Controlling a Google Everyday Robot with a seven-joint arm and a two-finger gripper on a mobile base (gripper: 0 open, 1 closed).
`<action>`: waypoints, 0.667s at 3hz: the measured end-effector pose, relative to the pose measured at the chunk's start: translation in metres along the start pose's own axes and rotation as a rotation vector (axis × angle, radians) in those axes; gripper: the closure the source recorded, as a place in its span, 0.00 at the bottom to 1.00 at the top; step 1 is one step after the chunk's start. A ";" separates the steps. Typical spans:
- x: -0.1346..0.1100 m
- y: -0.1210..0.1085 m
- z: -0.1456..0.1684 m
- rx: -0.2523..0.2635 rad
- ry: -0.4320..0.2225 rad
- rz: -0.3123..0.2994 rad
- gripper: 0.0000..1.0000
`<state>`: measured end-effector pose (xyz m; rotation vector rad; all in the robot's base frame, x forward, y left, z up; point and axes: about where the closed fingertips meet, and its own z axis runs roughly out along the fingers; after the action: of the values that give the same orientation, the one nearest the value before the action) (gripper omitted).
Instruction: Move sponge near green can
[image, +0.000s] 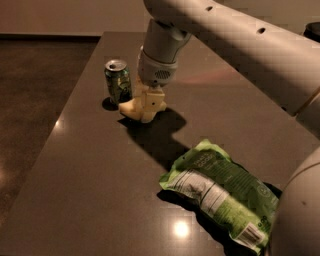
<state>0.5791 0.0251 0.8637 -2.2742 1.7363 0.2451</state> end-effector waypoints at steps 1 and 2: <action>0.004 -0.009 0.001 0.011 0.022 0.014 0.31; 0.004 -0.010 0.003 0.012 0.022 0.013 0.08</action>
Offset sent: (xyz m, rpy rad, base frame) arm 0.0093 -0.0014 -0.0014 -0.0170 -0.0103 -0.0176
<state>0.5896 0.0246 0.8611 -2.2661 1.7595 0.2132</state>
